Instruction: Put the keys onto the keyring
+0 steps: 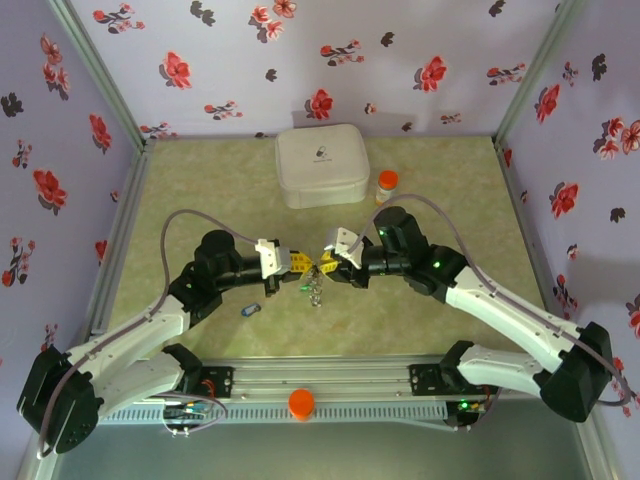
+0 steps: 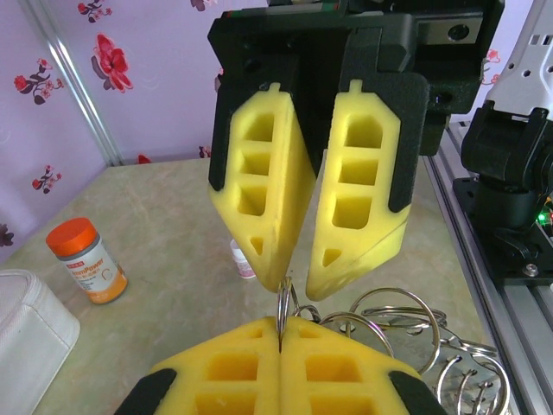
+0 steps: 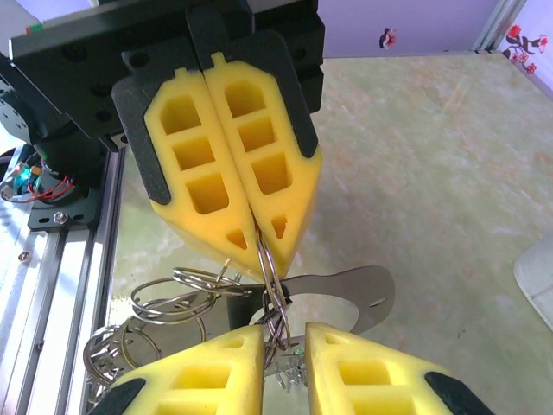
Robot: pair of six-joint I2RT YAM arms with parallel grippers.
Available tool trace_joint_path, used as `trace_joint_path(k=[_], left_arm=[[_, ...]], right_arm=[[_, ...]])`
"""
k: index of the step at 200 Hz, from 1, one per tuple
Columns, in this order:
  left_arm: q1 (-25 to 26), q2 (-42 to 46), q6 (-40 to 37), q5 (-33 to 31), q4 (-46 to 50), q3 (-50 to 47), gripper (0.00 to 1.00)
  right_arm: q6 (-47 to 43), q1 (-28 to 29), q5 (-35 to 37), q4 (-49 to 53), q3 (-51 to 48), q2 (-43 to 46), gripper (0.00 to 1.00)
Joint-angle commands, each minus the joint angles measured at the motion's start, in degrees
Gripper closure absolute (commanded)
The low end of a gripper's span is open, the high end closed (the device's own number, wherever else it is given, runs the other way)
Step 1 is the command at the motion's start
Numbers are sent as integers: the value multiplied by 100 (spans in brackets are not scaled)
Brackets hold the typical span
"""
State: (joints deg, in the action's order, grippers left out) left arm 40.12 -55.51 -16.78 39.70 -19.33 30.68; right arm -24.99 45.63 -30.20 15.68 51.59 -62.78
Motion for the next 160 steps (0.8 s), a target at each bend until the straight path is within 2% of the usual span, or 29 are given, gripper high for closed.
trace_joint_path(k=[1, 32, 57, 125, 160], left_arm=[[-39, 123, 66, 134, -299, 14, 100], [-37, 135, 58, 146, -282, 19, 100], [-39, 133, 103, 176, -300, 38, 100], [-35, 111, 315, 354, -440, 124, 100], [-35, 83, 306, 367, -501, 121, 100]], right_arm=[[-32, -32, -59, 127, 97, -15, 84], [-40, -32, -34, 130, 131, -25, 96], [-76, -32, 94, 206, 188, -82, 100], [-137, -33, 167, 506, 355, -526, 100], [-97, -43, 103, 516, 342, -459, 100]])
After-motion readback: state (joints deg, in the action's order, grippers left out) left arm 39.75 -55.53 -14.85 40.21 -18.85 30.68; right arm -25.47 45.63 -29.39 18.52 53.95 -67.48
